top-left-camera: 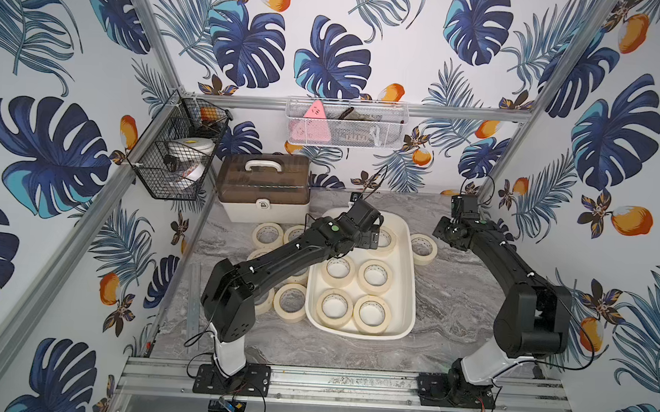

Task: Take out the art tape in the storage box
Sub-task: Pick up the art tape from the storage box.

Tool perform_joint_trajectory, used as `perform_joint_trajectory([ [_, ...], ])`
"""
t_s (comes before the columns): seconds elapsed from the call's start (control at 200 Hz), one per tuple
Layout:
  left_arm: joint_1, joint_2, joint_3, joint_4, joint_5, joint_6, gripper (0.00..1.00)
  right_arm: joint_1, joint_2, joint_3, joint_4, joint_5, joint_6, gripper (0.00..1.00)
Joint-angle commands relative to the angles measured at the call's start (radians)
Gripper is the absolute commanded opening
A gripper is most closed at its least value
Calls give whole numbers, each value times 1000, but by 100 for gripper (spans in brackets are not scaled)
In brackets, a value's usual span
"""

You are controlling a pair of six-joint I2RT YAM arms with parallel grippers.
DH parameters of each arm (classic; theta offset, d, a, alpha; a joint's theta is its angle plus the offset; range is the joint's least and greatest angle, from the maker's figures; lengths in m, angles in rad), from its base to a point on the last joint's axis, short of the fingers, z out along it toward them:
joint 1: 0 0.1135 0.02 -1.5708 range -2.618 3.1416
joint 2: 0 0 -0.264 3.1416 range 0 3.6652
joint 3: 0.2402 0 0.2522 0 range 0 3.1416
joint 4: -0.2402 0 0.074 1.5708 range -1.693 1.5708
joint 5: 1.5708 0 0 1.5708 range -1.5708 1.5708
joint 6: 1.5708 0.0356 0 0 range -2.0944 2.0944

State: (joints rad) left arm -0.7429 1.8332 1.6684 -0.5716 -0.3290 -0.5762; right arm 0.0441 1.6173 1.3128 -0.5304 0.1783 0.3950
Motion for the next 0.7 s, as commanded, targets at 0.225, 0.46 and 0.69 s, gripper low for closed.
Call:
perform_joint_trajectory([
  [0.225, 52, 184, 68, 114, 51, -60, 97, 0, -184, -73, -22, -211, 22, 57],
  [0.46, 71, 348, 160, 128, 87, -77, 94, 0, -247, -94, -50, -252, 13, 57],
  [0.69, 75, 490, 256, 143, 103, -96, 91, 0, -277, -105, -68, -249, -2, 58],
])
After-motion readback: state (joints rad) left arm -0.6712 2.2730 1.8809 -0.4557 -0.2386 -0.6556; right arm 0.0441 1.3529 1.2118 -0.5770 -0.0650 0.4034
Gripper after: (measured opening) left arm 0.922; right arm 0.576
